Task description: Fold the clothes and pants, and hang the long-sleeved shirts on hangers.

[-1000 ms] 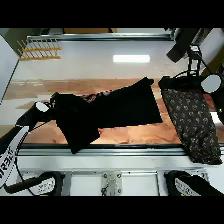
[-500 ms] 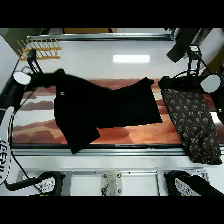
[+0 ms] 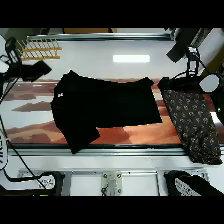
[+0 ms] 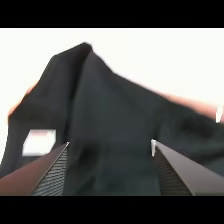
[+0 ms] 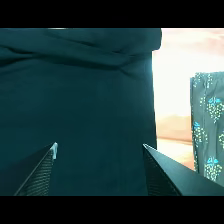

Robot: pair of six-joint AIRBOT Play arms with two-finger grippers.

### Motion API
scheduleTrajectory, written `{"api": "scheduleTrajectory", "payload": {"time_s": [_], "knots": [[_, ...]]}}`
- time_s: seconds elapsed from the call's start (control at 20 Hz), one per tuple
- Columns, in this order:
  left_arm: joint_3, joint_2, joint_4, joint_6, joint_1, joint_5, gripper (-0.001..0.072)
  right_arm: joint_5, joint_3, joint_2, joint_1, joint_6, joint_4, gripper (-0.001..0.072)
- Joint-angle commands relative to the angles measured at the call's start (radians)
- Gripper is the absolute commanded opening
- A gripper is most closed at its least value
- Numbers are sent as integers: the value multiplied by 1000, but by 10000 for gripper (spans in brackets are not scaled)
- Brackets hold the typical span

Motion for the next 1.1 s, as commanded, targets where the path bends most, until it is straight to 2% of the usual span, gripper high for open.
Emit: {"api": "scheduleTrajectory", "payload": {"time_s": [0.0,0.2,0.35,0.5,0.65,0.85,0.9,0.95,1.0,1.05], "knots": [[-311,127,8,14,126,-106,551,11,-1,-1,1,0,1,584],[-724,245,0,13,252,-65,551,10,-1,-1,1,0,10,584],[-884,262,-47,22,285,8,550,10,-1,-1,1,0,33,584],[-927,262,-153,91,238,64,550,10,0,-1,1,0,47,584],[-923,254,-162,86,134,129,550,10,0,-1,1,0,50,584],[-836,158,-159,68,4,106,549,33,0,0,1,0,53,584],[-808,135,-155,52,-12,91,440,57,0,0,-2,0,48,583],[-782,121,-150,51,-22,74,147,80,0,1,-4,-1,22,583],[-767,119,-151,53,-24,65,6,111,-1,5,-9,0,-28,583],[-758,130,-150,54,-24,59,7,148,-1,9,-20,0,-58,583]]}}
